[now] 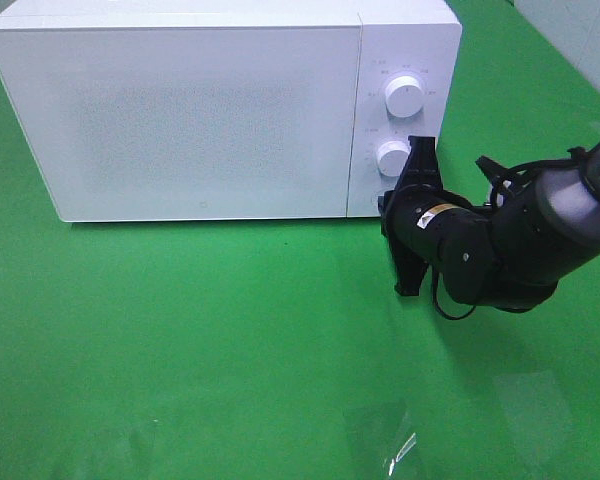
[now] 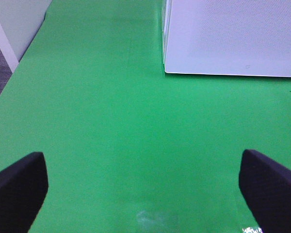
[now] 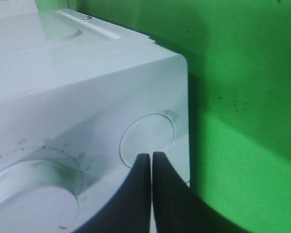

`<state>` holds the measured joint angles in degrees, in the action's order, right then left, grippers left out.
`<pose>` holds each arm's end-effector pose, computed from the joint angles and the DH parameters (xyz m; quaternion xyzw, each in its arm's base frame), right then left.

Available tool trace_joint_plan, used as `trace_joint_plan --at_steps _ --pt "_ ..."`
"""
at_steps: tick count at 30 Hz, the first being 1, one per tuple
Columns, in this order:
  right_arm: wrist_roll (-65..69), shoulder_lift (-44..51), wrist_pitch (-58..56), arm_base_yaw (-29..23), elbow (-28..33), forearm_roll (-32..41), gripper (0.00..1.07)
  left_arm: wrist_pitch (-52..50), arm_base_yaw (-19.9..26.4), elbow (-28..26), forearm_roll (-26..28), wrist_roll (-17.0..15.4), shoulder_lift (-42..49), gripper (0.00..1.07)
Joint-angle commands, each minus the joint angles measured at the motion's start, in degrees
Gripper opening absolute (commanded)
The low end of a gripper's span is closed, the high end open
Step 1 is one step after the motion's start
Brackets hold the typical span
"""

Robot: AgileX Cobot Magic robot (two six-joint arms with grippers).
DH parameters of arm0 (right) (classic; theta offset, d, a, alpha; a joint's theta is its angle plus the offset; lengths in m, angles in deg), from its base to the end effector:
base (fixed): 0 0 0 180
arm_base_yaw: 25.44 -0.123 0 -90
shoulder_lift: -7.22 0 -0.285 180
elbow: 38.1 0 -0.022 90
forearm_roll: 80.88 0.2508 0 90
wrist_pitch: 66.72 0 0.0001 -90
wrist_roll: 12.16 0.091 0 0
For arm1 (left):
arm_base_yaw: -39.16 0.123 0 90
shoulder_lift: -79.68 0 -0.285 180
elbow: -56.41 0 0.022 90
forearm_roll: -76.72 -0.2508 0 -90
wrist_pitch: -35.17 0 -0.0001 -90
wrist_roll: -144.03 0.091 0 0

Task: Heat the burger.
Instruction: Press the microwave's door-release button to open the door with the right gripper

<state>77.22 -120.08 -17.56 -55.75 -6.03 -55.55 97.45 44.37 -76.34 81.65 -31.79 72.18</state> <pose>0.3264 0.1567 0.0889 0.5794 0.5915 0.4555 0.3271 -0.0089 -0.0078 0.2817 -0.0048 0.8520 -0.0001 0.5236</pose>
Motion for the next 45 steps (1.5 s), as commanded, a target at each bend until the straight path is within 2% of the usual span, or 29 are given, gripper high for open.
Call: trace_joint_plan --at_steps 1,14,25,34,45 --pt "0.23 -0.06 -0.11 0.29 -0.80 0.11 0.00 -0.80 0.17 0.17 0.11 0.00 0.17 1.00" --pt "0.23 -2.06 0.69 1.60 -2.75 0.17 0.00 -0.80 0.17 0.17 0.11 0.00 0.17 1.00" --pt "0.34 -3.90 7.16 1.60 -2.86 0.17 0.00 -0.80 0.17 0.17 0.11 0.00 0.17 1.00" --pt "-0.52 -3.90 8.25 1.60 -6.36 0.17 0.00 -0.80 0.17 0.17 0.11 0.00 0.17 1.00" --pt "-5.61 -5.27 17.82 2.12 -9.68 2.69 0.00 -0.80 0.17 0.17 0.17 0.00 0.17 1.00"
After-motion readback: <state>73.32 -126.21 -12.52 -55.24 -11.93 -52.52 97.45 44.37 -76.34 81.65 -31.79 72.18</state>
